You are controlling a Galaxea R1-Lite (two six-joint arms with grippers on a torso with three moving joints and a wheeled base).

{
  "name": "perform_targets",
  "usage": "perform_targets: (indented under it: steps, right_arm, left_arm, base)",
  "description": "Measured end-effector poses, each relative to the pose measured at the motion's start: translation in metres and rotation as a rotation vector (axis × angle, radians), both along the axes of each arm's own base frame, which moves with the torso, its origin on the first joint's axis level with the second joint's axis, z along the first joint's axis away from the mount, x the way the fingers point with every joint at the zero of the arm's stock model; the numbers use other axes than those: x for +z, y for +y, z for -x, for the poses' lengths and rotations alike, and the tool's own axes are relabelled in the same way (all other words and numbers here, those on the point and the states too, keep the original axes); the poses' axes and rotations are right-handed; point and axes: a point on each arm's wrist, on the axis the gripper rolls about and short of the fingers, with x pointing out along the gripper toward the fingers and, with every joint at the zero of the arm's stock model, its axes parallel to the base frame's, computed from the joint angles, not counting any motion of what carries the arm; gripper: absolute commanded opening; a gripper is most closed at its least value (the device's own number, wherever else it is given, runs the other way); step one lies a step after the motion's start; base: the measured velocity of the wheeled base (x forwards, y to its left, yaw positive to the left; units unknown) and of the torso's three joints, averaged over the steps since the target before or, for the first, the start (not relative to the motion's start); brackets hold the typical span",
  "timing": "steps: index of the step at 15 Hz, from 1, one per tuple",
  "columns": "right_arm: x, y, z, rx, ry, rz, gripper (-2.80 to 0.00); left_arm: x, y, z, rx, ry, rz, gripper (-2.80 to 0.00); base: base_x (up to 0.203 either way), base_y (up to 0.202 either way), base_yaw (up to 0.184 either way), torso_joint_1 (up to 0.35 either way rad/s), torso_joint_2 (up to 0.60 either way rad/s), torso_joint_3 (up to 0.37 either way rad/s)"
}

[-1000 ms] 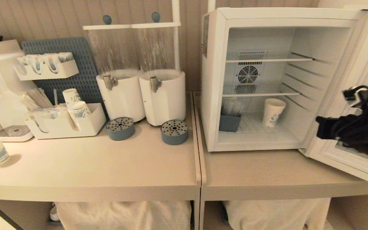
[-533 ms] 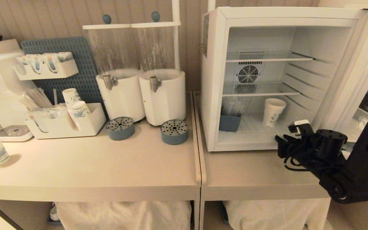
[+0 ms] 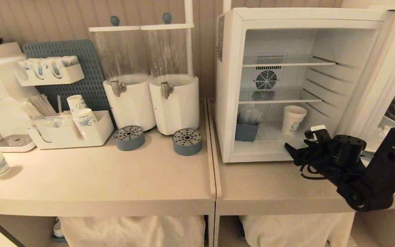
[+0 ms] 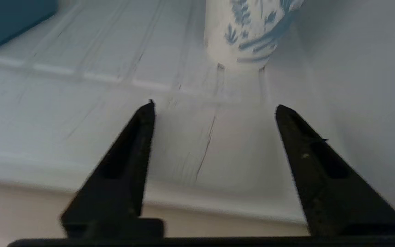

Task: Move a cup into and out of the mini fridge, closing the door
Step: Take the paper cup out of the freezer

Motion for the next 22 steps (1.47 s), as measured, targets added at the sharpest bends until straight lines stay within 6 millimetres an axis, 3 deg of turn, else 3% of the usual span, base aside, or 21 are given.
perform_targets:
  steps: [10,22]
  right_arm:
    - [0.038,-0.023,-0.034,-0.061,-0.038,-0.019,0.0]
    - [0.036,-0.023,-0.066,-0.063,-0.034,-0.017,0.0]
  left_arm:
    - [0.0,0.0,0.0,0.0,0.0,0.005,-2.8]
    - [0.0,0.0,0.0,0.0,-0.001,0.006,-2.8]
  base:
    - [0.0,0.0,0.0,0.0,0.0,0.0]
    - [0.0,0.0,0.0,0.0,0.0,0.0]
